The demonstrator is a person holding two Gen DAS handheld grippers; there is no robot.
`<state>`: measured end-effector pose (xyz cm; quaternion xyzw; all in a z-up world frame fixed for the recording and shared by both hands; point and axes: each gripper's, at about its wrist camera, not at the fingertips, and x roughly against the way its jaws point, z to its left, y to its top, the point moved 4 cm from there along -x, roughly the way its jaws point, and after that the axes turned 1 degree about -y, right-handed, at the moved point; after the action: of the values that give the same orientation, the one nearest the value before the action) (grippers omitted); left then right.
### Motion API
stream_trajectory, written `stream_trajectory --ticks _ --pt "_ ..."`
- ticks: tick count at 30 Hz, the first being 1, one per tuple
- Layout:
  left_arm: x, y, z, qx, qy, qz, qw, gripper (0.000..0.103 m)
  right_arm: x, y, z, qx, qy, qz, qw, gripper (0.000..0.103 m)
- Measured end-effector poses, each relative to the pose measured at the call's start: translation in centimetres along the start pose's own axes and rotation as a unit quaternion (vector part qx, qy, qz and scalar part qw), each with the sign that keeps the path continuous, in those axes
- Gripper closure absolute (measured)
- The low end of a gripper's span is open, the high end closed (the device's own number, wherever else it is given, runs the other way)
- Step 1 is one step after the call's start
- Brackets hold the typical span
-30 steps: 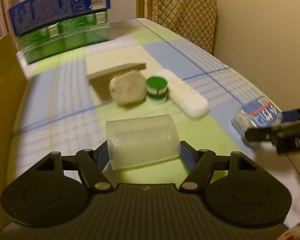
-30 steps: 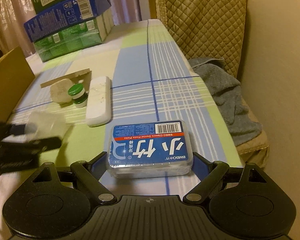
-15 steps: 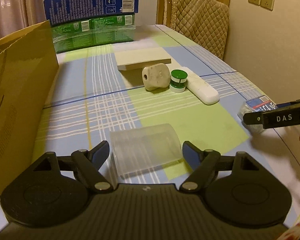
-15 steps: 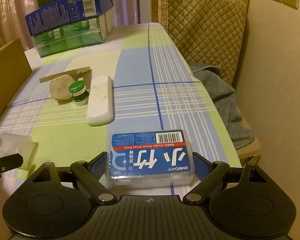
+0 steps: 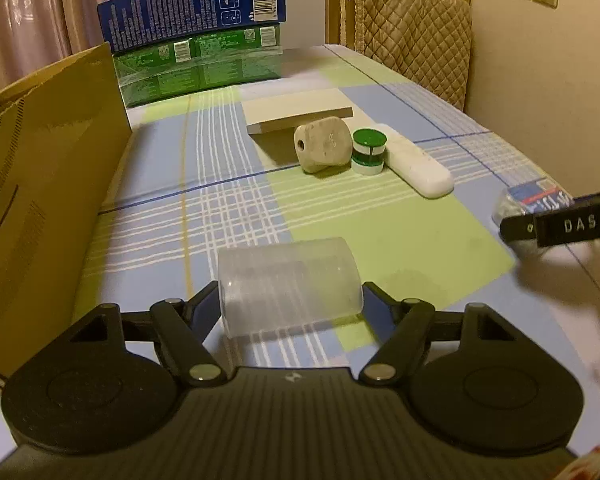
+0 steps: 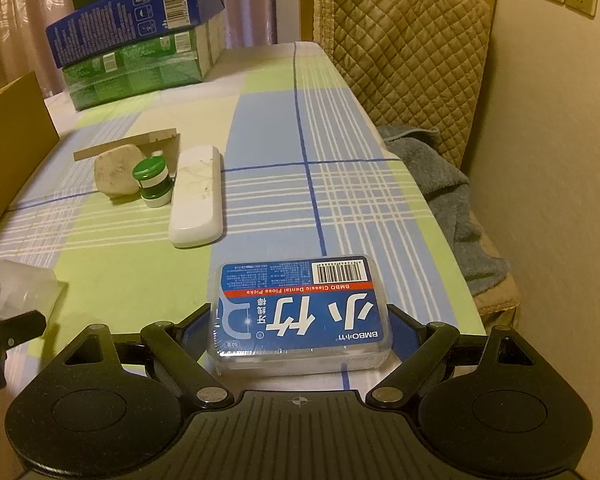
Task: Organize rigid objects
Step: 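Lift and carry the clear cup and floss box with both grippers over the cardboard box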
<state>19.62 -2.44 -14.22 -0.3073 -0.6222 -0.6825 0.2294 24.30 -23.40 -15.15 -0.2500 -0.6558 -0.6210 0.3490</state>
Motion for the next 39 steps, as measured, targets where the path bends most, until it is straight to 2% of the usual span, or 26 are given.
stream_trajectory --ticks 4,11,23,31,39 --pt "0.4 -0.4 -0.2 -0.003 0.016 -0.007 0.9998 0.032 0.0 0.0 0.0 -0.001 0.0 0.0 1.0 0.018" --pt "0.3 -0.4 0.2 0.003 0.02 -0.005 0.9998 0.034 0.0 0.0 0.0 -0.002 -0.002 0.001 1.0 0.018" --pt "1.4 -0.1 1.0 0.004 -0.006 0.002 1.0 0.035 1.3 -0.2 0.6 -0.011 -0.009 -0.005 1.0 0.02" --pt "4.0 1.5 1.3 0.008 -0.018 -0.016 0.9997 0.035 4.7 0.6 2.1 -0.008 0.011 -0.021 1.0 0.02" --pt "8.8 4.7 2.4 0.021 -0.032 -0.053 0.9979 0.035 9.8 4.0 5.5 0.013 0.05 -0.066 0.996 0.02"
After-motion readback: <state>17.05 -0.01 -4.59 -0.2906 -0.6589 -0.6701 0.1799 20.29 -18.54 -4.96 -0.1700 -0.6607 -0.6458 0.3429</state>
